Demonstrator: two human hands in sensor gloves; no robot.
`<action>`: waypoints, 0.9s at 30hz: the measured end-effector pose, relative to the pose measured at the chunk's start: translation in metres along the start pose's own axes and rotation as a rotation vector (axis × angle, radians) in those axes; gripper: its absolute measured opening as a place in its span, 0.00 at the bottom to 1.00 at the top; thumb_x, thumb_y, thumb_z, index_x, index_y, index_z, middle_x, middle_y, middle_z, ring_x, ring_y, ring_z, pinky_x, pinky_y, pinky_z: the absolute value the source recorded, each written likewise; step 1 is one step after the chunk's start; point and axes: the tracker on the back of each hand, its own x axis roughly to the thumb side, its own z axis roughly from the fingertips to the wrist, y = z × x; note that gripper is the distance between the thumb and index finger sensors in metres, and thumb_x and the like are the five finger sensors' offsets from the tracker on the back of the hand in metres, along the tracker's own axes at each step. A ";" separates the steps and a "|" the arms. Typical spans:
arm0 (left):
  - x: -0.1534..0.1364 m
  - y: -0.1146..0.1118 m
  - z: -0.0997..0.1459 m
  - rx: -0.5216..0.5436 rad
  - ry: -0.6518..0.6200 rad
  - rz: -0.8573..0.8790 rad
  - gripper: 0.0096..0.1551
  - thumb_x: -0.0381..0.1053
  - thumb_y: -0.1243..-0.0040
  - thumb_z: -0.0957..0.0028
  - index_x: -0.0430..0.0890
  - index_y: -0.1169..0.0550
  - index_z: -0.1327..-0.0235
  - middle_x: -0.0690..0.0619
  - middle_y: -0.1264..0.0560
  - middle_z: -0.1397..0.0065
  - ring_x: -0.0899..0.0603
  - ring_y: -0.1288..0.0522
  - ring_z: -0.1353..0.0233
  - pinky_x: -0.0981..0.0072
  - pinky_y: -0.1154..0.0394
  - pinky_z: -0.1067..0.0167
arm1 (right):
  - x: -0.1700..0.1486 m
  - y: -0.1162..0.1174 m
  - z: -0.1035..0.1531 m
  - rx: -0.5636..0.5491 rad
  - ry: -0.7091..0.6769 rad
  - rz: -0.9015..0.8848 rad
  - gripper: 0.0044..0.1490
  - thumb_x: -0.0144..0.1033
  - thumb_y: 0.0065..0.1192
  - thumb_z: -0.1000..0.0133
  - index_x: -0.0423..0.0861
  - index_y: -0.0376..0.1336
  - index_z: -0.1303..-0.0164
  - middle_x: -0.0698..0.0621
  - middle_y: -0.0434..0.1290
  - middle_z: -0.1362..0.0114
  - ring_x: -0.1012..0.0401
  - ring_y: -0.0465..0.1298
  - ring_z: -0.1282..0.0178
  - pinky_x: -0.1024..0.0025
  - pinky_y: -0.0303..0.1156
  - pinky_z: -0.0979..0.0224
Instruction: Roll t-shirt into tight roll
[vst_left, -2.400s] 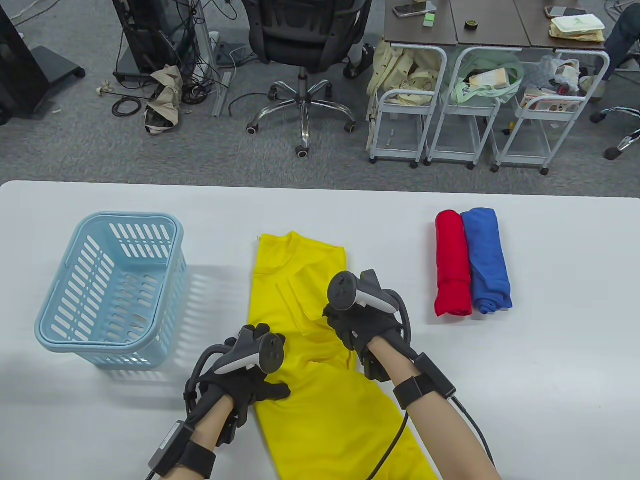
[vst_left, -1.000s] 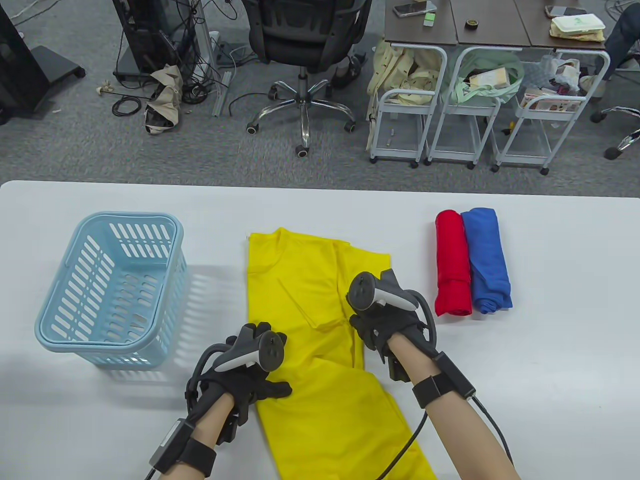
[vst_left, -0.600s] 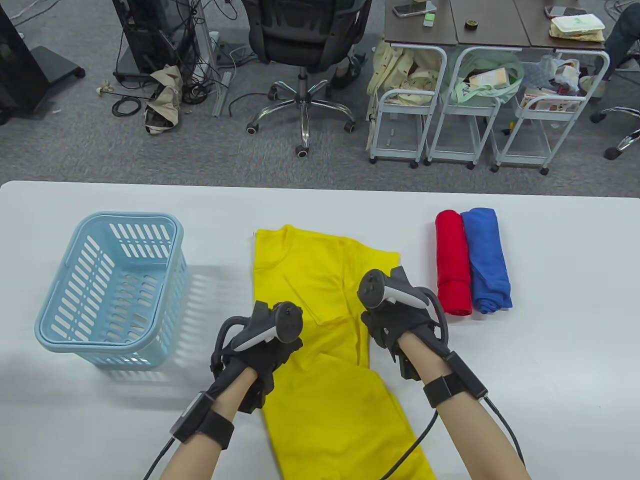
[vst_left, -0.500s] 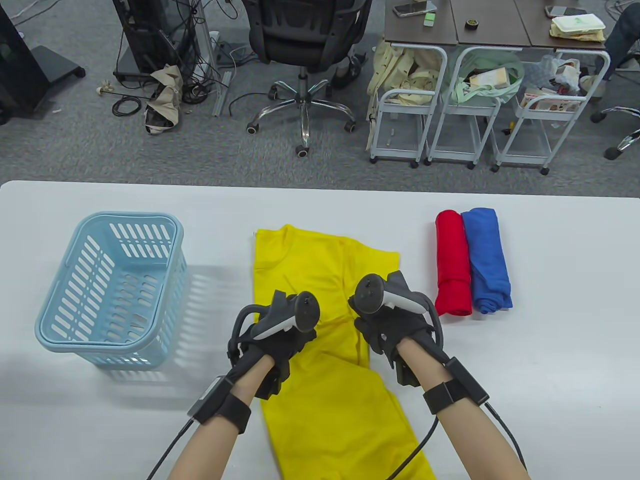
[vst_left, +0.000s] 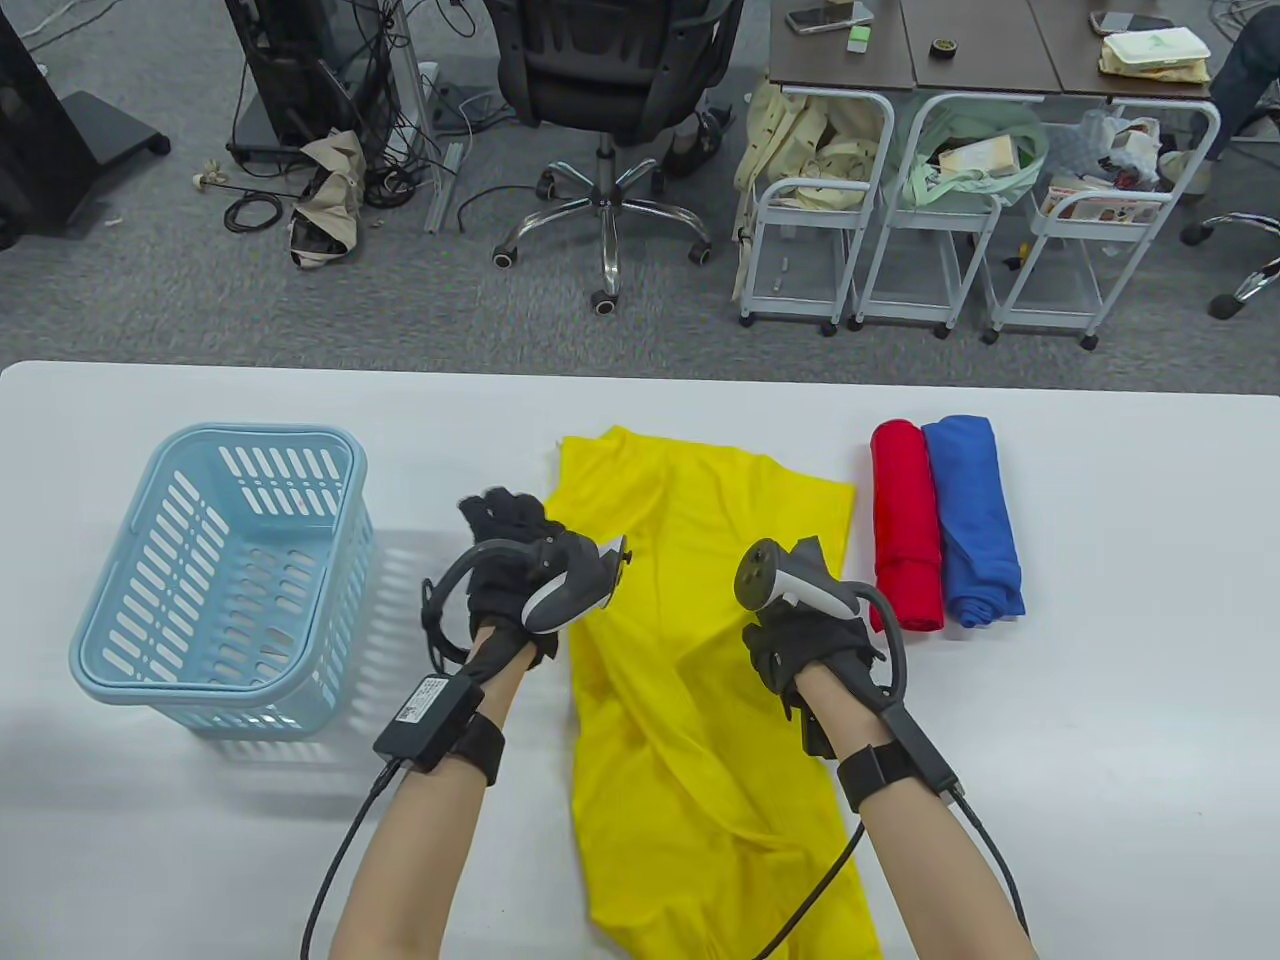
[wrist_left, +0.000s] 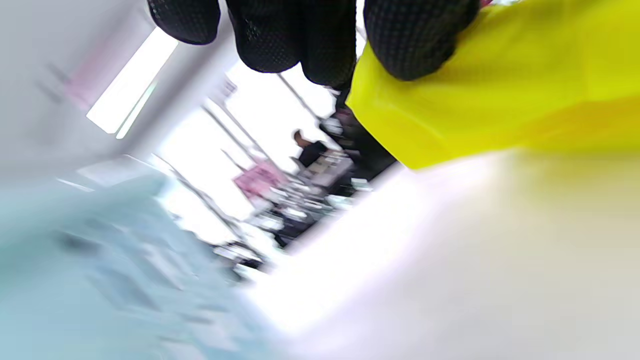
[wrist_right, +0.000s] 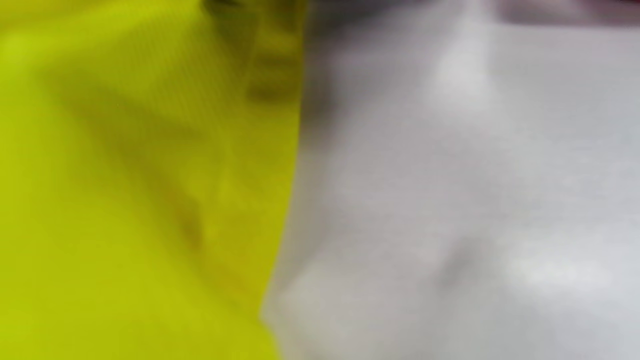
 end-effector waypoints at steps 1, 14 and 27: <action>-0.012 0.003 0.006 0.003 -0.001 -0.017 0.28 0.49 0.49 0.41 0.61 0.32 0.25 0.45 0.42 0.11 0.33 0.41 0.15 0.34 0.42 0.23 | 0.003 0.000 0.000 -0.016 0.020 0.049 0.43 0.50 0.31 0.35 0.43 0.27 0.17 0.38 0.29 0.15 0.40 0.35 0.13 0.43 0.46 0.18; 0.052 -0.039 0.081 -0.703 -0.493 0.853 0.55 0.75 0.72 0.48 0.46 0.65 0.17 0.36 0.66 0.12 0.27 0.60 0.16 0.30 0.53 0.23 | 0.034 0.023 0.065 0.013 -0.266 -0.042 0.44 0.56 0.43 0.35 0.46 0.43 0.13 0.40 0.42 0.12 0.40 0.46 0.12 0.44 0.54 0.20; 0.006 -0.044 0.090 -0.338 -0.289 0.389 0.44 0.64 0.57 0.40 0.52 0.53 0.15 0.41 0.55 0.10 0.32 0.46 0.14 0.36 0.42 0.23 | 0.007 0.015 0.021 0.023 -0.105 -0.133 0.50 0.56 0.43 0.35 0.48 0.27 0.16 0.43 0.26 0.15 0.43 0.30 0.14 0.43 0.39 0.18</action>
